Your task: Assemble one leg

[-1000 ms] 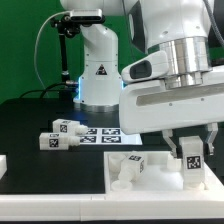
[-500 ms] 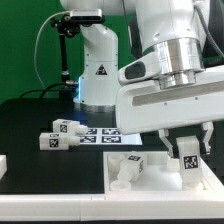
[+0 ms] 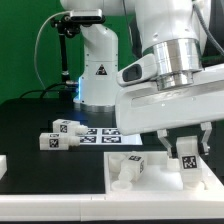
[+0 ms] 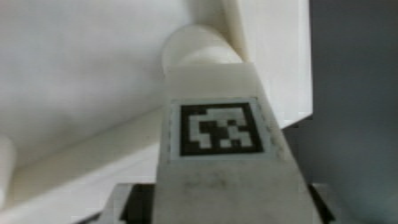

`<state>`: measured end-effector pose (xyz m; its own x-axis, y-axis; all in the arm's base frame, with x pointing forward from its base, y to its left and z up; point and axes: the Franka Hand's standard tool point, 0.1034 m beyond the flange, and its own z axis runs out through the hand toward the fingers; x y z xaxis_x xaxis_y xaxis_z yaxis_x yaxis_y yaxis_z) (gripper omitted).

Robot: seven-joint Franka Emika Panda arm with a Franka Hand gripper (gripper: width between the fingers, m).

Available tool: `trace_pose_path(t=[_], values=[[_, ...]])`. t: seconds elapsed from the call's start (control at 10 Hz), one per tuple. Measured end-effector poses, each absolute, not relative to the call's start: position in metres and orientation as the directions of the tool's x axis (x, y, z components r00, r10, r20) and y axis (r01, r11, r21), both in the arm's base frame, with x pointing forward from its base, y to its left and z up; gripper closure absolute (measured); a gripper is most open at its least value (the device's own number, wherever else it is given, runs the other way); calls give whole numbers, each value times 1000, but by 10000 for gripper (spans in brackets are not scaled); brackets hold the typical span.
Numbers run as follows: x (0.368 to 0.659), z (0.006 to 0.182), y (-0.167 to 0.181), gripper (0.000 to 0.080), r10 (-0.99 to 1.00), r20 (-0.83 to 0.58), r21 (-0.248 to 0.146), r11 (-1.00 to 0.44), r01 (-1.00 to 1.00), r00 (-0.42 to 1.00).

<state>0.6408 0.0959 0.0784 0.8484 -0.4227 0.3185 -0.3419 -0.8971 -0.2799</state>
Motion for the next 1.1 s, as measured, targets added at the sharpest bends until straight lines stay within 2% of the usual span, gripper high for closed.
trace_pose_path(t=[0.1,0.2,0.5,0.7,0.8,1.0,1.1], values=[[641,78,93,509,-544,275,-327,-828,-455,793],[639,78,94,509,-636,228,-357,-759,-544,737],[635,76,97,501,-796,143,-395,-591,-704,588],[634,75,97,498,-873,95,-405,-472,-783,477],[633,75,98,498,-925,39,-408,-360,-839,377],[632,75,104,495,-982,-70,-373,-140,-917,178],[630,74,109,495,-987,-85,-367,-95,-925,135]])
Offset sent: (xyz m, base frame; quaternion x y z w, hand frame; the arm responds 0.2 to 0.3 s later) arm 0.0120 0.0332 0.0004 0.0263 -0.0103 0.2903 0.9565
